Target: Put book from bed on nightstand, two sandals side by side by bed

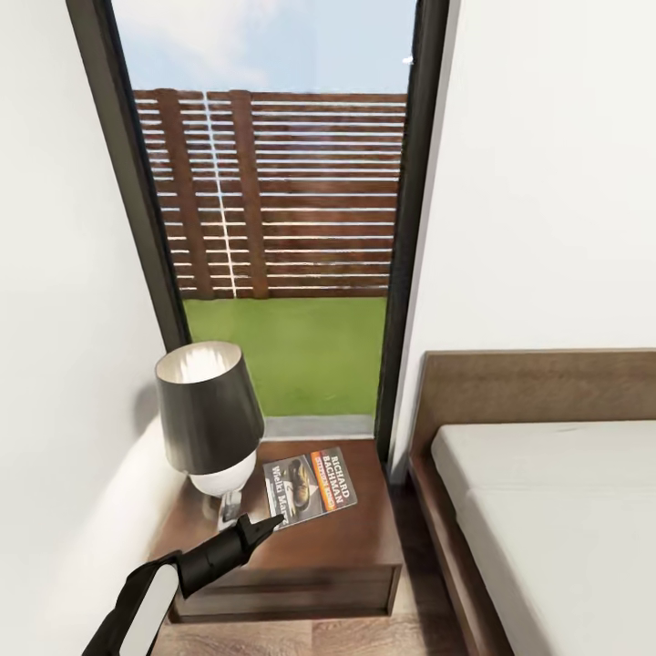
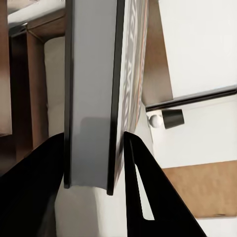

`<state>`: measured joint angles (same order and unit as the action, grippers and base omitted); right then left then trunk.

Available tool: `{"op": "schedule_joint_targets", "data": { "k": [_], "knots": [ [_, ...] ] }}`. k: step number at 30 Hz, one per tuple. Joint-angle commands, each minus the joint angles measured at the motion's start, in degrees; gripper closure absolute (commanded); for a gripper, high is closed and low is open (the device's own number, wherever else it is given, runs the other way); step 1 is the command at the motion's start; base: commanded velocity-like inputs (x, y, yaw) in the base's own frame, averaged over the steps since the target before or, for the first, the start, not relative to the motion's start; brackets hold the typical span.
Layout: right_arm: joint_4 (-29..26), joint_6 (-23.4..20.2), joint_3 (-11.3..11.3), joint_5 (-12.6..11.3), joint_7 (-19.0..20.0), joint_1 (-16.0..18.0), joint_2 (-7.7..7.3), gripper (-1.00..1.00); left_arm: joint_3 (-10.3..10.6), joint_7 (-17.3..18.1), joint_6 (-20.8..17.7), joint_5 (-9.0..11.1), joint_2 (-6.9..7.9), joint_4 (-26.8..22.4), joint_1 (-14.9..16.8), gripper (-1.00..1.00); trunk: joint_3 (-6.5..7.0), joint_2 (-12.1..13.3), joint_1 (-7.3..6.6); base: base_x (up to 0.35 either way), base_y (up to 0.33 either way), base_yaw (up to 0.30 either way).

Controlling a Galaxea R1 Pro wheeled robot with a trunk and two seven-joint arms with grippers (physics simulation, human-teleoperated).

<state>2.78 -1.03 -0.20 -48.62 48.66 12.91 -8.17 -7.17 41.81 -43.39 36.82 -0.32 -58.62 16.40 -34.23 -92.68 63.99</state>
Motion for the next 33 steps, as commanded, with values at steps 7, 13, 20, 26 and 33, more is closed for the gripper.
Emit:
{"op": "schedule_joint_targets", "data": {
  "k": [7, 13, 20, 26, 33],
  "knots": [
    [0.2, -0.1, 0.0, -0.3, 0.4, 0.1, -0.01, -1.0, -0.1, 0.1, -0.3, 0.1, -0.04, 0.1, 0.0, 1.0, -0.05, 0.0, 0.01, 0.125, 0.0, 0.0],
    [0.2, -0.1, 0.0, -0.3, 0.4, 0.1, -0.01, -1.0, 0.0, 0.0, -0.3, 0.0, -0.04, 0.1, 0.0, 1.0, -0.05, 0.0, 0.01, 0.116, 0.0, 0.0],
    [0.2, -0.1, -0.1, -0.3, 0.4, 0.1, -0.01, -1.0, 0.1, 0.0, -0.3, -0.1, -0.04, 0.2, 0.0, 1.0, -0.05, 0.0, 0.01, 0.11, 0.0, 0.0],
    [0.2, -0.1, 0.0, -0.3, 0.4, 0.1, -0.01, -1.0, 0.2, 0.0, -0.3, -0.1, -0.04, 0.2, 0.0, 1.0, -0.05, 0.0, 0.01, 0.101, 0.0, 0.0],
    [0.2, 0.0, 0.0, -0.3, 0.4, 0.1, -0.01, -1.0, 0.2, 0.0, -0.3, -0.1, -0.04, 0.2, 0.0, 1.0, -0.05, 0.0, 0.01, 0.114, 0.0, 0.0]
  ]
}}
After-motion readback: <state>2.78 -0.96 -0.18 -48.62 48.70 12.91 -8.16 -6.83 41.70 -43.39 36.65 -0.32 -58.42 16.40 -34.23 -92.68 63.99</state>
